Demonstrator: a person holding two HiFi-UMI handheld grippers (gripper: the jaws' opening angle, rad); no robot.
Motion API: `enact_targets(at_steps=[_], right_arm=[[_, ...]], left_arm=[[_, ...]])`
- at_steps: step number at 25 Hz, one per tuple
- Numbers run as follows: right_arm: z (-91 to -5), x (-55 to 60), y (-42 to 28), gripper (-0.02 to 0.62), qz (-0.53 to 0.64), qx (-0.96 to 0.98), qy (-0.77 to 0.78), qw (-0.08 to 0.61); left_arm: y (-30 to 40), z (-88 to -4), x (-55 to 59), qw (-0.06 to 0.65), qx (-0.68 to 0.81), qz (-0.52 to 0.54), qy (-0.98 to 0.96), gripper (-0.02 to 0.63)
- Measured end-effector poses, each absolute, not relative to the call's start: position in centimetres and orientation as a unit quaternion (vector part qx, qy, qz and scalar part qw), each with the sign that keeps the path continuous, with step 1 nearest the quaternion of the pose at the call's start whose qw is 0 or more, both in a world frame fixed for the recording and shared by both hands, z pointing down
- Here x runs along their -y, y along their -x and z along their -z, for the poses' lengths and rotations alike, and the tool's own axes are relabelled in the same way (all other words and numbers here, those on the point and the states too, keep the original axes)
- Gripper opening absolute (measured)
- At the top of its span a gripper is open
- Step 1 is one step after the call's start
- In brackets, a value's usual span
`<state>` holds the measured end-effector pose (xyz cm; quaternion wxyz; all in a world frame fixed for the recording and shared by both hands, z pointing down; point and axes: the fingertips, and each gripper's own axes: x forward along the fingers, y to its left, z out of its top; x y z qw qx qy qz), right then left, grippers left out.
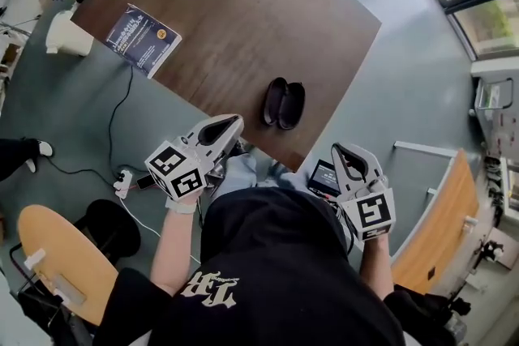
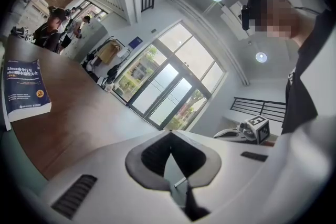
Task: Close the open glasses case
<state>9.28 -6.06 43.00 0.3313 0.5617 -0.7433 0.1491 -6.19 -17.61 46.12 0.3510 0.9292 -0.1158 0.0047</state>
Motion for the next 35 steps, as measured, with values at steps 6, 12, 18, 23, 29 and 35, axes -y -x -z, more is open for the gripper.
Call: enact_targets(at_steps=[6, 12, 18, 23, 29, 35], right_arm=[[-43.5, 6.2, -7.5, -0.015, -0.138, 0.763, -0.525, 0.351], [-44.9, 5.9, -8.1, -0.015, -0.143, 0.769, -0.512, 0.356], [-47.5, 7.1, -9.6, -0.015, -0.157, 0.777, -0.501, 0.346], [-51.0, 8.9, -11.0, -0.015, -0.157, 0.786, -0.489, 0.344], [-56.8, 10.2, -13.3, -0.015, -0.189, 0.781, -0.464, 0.373], [-61.9, 10.8, -15.5, -0.015, -0.213, 0.763, -0.434, 0.429]], left_arm=[[7.8, -47.3, 17.7, 0.363, 0.139, 0.005, -0.921, -0.003], [7.2, -48.7, 16.6, 0.372, 0.148, -0.005, -0.917, -0.003], [5.4, -50.2, 16.7, 0.367, 0.162, -0.032, -0.916, -0.003], [3.2, -52.1, 16.5, 0.375, 0.162, -0.053, -0.911, -0.003], [0.2, -55.4, 16.8, 0.363, 0.152, -0.116, -0.912, -0.003], [-1.7, -59.6, 19.0, 0.374, 0.17, -0.158, -0.898, -0.003]])
